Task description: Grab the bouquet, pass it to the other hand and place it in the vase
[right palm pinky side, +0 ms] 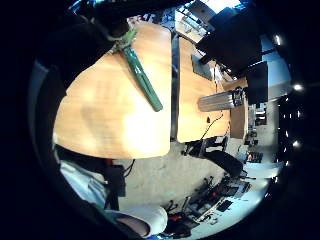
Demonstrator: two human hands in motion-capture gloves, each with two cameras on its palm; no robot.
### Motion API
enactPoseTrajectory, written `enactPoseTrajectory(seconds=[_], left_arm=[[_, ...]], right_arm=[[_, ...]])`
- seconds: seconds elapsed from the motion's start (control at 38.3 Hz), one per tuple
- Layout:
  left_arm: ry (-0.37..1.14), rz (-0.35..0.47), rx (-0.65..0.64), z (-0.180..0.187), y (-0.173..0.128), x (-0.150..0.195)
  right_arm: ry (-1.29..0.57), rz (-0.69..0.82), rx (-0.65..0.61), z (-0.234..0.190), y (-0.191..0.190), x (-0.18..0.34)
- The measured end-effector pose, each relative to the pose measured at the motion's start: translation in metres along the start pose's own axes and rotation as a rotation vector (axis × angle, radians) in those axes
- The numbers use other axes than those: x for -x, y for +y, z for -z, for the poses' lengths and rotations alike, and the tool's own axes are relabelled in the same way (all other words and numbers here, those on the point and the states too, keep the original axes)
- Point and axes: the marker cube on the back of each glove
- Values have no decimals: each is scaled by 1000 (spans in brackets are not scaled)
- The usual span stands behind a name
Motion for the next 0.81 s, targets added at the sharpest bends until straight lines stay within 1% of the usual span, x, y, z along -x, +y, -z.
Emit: enactPoseTrajectory(seconds=[0.08, 0.18, 0.39, 0.65, 0.81], left_arm=[[7, 7, 4, -5, -1, 0], [12, 11, 9, -2, 1, -4], [7, -21, 3, 3, -5, -17], [12, -78, 2, 3, -21, -32], [34, -112, 9, -6, -32, -37]], right_arm=[[-1, 6, -6, 7, 6, 5], [-4, 17, 2, 13, 6, 9], [-26, 2, 67, 30, 3, 20], [99, -162, 186, 26, -32, -4], [73, -294, 259, 25, -58, -41]])
